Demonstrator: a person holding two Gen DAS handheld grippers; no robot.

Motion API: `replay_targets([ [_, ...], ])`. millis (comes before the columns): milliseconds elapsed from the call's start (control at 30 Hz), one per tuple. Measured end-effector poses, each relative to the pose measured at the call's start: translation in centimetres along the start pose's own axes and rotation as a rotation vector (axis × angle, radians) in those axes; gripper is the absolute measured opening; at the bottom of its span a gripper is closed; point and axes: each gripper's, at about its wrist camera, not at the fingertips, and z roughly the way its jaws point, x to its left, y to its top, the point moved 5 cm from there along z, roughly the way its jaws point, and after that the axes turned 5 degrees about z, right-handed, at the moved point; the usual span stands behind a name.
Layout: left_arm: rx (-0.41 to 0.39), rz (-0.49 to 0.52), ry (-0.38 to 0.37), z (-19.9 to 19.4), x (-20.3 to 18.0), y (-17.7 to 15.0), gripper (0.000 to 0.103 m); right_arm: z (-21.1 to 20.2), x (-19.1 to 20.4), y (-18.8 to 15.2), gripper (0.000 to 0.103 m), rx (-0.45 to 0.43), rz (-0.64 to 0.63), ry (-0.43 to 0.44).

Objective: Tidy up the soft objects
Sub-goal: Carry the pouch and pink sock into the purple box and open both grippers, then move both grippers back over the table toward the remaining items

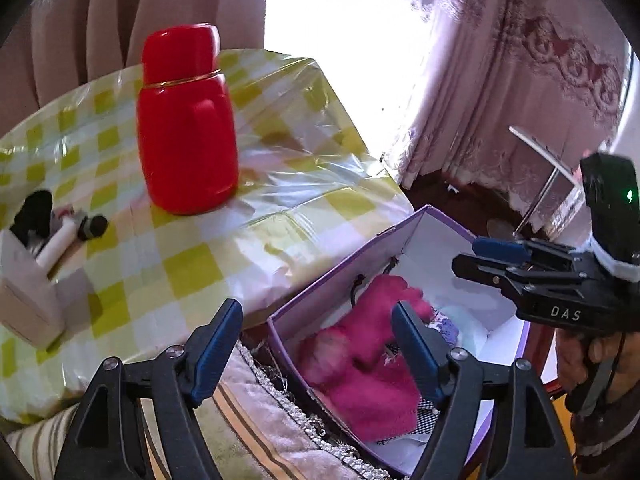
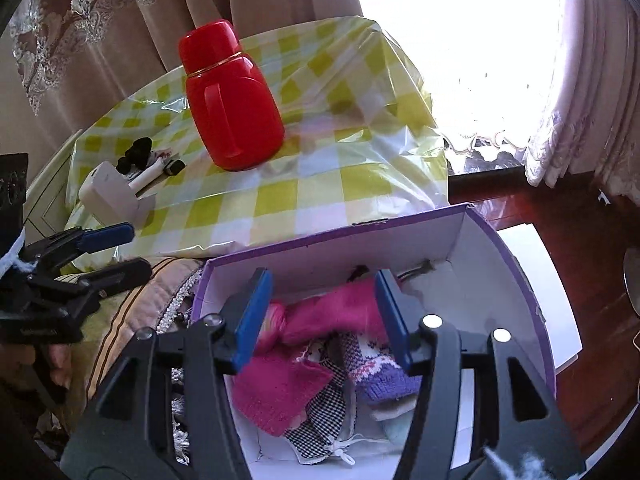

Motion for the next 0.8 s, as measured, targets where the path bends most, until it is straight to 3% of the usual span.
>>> replay_targets([
  [300, -0.071, -0.080, 0.021, -2.3, 2.7, -0.6, 0.078, -0.7, 2.8, 0.2, 0.065, -0.035, -0.069, 0.028],
  [400, -0.111, -0.072, 0.039, -3.5, 3.3, -0.7, 0.078, -1.0, 4.1, 0.3, 0.072, -0.062, -0.086, 0.046],
  [633, -0.207, -0.039, 0.157, -7.5, 6.0, -1.9, 0.078, -1.9, 7.5, 1.1, 0.090, -0.151, -0.121, 0.065],
  [800, -0.224, -0.108, 0.227, -10.0, 9.9, -3.3, 0.078, -1.7, 9.0, 1.8, 0.091, -0.185, -0.109, 0.080],
])
